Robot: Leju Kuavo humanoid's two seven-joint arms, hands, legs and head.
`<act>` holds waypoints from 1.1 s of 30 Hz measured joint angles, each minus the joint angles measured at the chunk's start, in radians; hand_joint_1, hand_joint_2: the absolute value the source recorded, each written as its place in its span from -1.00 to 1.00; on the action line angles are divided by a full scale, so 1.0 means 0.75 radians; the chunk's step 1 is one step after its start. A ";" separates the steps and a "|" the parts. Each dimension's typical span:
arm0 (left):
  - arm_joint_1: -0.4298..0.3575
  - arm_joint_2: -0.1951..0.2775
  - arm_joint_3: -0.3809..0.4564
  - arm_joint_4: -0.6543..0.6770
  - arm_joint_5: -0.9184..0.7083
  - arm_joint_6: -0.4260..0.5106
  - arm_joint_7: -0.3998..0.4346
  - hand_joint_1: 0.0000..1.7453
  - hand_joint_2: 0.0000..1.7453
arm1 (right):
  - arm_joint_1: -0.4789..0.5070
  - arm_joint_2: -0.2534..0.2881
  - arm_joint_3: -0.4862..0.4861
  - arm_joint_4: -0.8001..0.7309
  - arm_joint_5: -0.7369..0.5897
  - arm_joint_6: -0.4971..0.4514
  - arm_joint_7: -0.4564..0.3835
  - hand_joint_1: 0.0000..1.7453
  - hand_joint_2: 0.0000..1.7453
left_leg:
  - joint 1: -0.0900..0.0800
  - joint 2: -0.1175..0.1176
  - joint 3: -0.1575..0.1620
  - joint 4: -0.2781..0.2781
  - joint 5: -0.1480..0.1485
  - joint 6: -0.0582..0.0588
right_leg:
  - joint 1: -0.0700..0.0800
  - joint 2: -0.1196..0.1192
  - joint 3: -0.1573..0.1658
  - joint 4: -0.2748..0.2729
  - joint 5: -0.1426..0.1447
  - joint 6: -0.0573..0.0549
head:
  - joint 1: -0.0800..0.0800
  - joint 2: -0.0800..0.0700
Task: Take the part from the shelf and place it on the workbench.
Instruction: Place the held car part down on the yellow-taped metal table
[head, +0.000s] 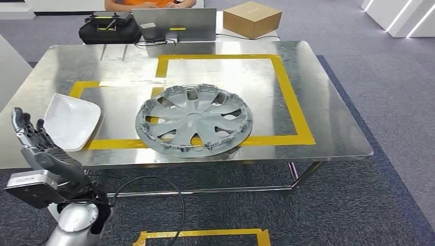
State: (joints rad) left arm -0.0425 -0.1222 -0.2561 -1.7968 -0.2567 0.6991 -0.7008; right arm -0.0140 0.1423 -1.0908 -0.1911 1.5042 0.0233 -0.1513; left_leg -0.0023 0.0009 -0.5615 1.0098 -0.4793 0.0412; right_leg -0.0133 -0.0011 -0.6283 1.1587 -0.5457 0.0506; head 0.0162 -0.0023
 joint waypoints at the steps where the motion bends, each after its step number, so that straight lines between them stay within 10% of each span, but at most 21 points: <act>1: 0.007 -0.003 0.016 -0.015 -0.010 0.000 0.000 -1.00 -1.00 | -0.002 0.000 -0.002 0.000 0.000 -0.002 0.001 -1.00 -1.00 | -0.003 0.000 -0.002 0.005 -0.002 -0.004 | 0.001 0.000 0.050 -0.094 0.030 -0.003 | 0.000 0.000; 7: 0.029 -0.012 0.070 -0.070 -0.025 0.001 0.000 -1.00 -1.00 | -0.001 0.004 -0.006 0.000 0.000 -0.005 0.002 -1.00 -1.00 | -0.006 -0.002 -0.020 0.034 -0.018 -0.044 | 0.000 0.000 0.108 -0.207 0.057 -0.044 | -0.003 0.000; 12: 0.053 -0.017 0.105 -0.098 -0.072 0.001 0.000 -1.00 -1.00 | -0.002 0.005 -0.007 0.000 0.002 -0.008 0.002 -1.00 -1.00 | 0.004 -0.003 -0.156 0.380 -0.196 -0.068 | -0.001 -0.004 0.098 -0.208 0.066 -0.064 | -0.005 0.000; 14: 0.068 -0.019 0.123 -0.116 -0.078 0.001 0.000 -1.00 -1.00 | -0.001 0.005 -0.008 0.000 0.004 -0.009 0.001 -1.00 -1.00 | 0.004 -0.003 -0.126 0.338 -0.150 -0.065 | -0.001 -0.003 0.096 -0.206 0.067 -0.064 | -0.005 0.000; 17: 0.078 -0.020 0.149 -0.146 -0.069 0.001 0.000 -1.00 -1.00 | -0.002 0.006 -0.008 0.000 0.006 -0.010 -0.002 -1.00 -1.00 | 0.000 -0.003 0.005 0.073 -0.037 -0.048 | 0.003 -0.003 0.095 -0.202 0.069 -0.056 | -0.005 0.000; 21: 0.091 -0.023 0.168 -0.168 -0.051 0.001 0.000 -1.00 -1.00 | -0.003 0.007 -0.008 0.000 0.006 -0.012 -0.003 -1.00 -1.00 | -0.002 -0.004 0.019 0.001 -0.019 -0.029 | 0.004 -0.004 0.077 -0.201 0.078 -0.027 | -0.003 0.000; 28: 0.112 -0.033 0.171 -0.172 -0.004 0.000 0.001 -1.00 -1.00 | -0.001 0.008 -0.018 0.000 0.008 -0.012 -0.001 -1.00 -1.00 | 0.007 0.005 -0.017 -0.007 0.023 0.001 | 0.001 -0.001 -0.066 0.170 -0.131 0.007 | 0.004 0.000; 33: 0.118 -0.035 0.170 -0.171 0.009 0.000 0.000 -1.00 -1.00 | -0.006 0.008 -0.024 0.000 0.009 -0.015 0.001 -1.00 -1.00 | 0.002 0.004 -0.040 0.006 0.043 -0.020 | 0.002 0.001 0.155 -0.201 0.010 -0.009 | 0.003 0.000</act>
State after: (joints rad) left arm 0.0457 -0.1487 -0.1283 -1.9253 -0.2498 0.6991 -0.7004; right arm -0.0187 0.1480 -1.1091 -0.1912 1.5105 0.0119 -0.1509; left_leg -0.0004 0.0040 -0.5913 1.0139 -0.4471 0.0259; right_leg -0.0115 0.0000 -0.5123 1.0078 -0.5382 0.0441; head 0.0187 -0.0023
